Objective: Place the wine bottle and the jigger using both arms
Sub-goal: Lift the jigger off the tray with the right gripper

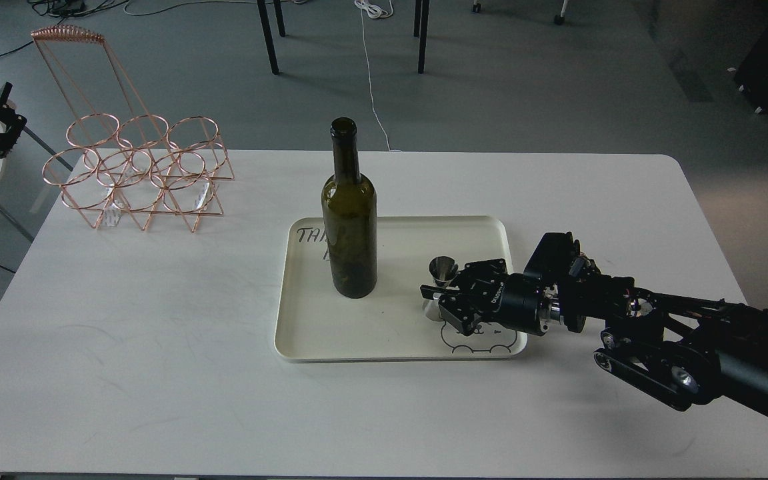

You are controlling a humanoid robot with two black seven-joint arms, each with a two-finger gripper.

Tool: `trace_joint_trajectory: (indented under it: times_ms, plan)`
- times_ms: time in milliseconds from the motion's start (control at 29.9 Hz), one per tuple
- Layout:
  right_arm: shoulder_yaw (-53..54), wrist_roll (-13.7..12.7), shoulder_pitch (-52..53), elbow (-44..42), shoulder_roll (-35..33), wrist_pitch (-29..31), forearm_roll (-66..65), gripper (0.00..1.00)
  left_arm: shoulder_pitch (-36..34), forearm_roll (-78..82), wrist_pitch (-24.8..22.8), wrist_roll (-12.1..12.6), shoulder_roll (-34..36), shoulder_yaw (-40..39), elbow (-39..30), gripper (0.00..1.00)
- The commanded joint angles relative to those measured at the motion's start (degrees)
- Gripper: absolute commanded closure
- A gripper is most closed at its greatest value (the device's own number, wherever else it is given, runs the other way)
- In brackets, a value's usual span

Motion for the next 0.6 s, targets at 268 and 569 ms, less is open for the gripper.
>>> trace_joint_trajectory:
  times_ms: [268,569]
  plan:
    - [0.3,0.0,0.9,0.2,-0.7,-5.0,0.2,0.98,-1.0,0.0,0.0,0.0,-0.2,0.1,-0.1,0.02]
    - [3.7,0.0,2.4,1.1,-6.9,-10.9,1.0,0.97,-2.6,0.1,0.0,0.2,0.2,0.3,-0.1,0.02]
